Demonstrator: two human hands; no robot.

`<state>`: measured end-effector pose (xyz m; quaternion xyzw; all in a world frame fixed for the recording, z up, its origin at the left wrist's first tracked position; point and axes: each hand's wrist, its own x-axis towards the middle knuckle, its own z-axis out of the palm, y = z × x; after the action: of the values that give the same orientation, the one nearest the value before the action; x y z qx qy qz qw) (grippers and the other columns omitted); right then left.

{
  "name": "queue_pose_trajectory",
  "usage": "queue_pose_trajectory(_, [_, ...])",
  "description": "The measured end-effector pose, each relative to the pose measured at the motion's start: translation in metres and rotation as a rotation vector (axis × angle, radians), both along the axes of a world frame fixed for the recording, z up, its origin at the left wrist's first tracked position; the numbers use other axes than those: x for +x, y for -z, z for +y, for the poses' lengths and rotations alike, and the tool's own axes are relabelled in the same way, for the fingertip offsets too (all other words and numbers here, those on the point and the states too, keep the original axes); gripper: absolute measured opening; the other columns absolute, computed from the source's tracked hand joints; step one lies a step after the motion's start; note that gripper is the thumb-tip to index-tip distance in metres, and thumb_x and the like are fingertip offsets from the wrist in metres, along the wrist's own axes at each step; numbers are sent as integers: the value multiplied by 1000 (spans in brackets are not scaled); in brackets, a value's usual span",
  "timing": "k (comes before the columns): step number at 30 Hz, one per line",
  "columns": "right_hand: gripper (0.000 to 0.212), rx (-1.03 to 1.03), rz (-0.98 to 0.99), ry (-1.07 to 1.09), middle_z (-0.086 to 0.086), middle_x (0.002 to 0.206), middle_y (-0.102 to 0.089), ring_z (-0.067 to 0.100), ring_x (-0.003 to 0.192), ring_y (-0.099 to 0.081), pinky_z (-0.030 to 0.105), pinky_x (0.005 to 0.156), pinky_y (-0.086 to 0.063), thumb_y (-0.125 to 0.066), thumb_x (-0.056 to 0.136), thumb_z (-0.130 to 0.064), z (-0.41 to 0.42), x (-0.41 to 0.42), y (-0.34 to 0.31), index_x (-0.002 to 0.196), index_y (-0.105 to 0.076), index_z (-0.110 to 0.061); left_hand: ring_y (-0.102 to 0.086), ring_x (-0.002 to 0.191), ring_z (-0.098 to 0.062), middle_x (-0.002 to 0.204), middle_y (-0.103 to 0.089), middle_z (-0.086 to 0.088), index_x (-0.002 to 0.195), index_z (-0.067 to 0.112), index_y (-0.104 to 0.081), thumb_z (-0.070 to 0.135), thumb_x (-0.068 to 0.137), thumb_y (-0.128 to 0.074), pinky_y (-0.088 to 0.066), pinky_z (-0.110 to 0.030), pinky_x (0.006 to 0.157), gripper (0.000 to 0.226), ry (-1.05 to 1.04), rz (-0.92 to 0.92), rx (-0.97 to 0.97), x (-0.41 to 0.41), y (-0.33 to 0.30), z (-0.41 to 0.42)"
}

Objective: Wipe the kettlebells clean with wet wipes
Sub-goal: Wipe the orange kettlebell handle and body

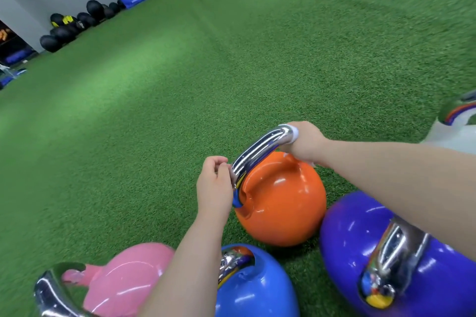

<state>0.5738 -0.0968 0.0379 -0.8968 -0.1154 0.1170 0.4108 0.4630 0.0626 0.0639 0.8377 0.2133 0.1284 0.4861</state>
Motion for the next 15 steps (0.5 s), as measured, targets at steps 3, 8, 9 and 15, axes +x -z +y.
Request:
queue_pose_trajectory(3, [16, 58, 80, 227, 5, 58, -55, 22, 42, -50, 16, 30, -35, -51, 79, -7, 6, -5, 7, 65, -49, -15, -44, 54, -14, 58, -51, 6, 87, 20, -52, 8, 92, -39, -37, -30, 59, 18, 2, 7, 0, 1, 2, 0])
queue_pose_trajectory(8, [10, 145, 143, 603, 5, 78, -57, 24, 75, -51, 23, 63, -38, -48, 86, -11, 31, -8, 18, 77, -51, -11, -44, 56, -14, 59, -50, 7, 94, 18, -54, 9, 92, -37, -40, -33, 63, 19, 3, 30, 5, 1, 1, -2])
queue_pose_trajectory(9, [10, 201, 156, 672, 9, 89, -61, 26, 83, -54, 25, 68, -36, -48, 88, -13, 34, -9, 19, 88, -58, -10, -43, 56, -14, 59, -50, 7, 94, 17, -53, 9, 92, -37, -40, -34, 63, 19, 5, 29, 5, 1, 0, -3])
queue_pose_trajectory(15, [8, 173, 356, 404, 2, 83, -57, 23, 74, -53, 29, 68, -42, -55, 83, -26, 20, -11, 31, 80, -61, -29, -43, 54, -14, 59, -51, 7, 93, 18, -51, 7, 92, -37, -37, -32, 60, 18, 23, 28, -24, 0, 0, -1])
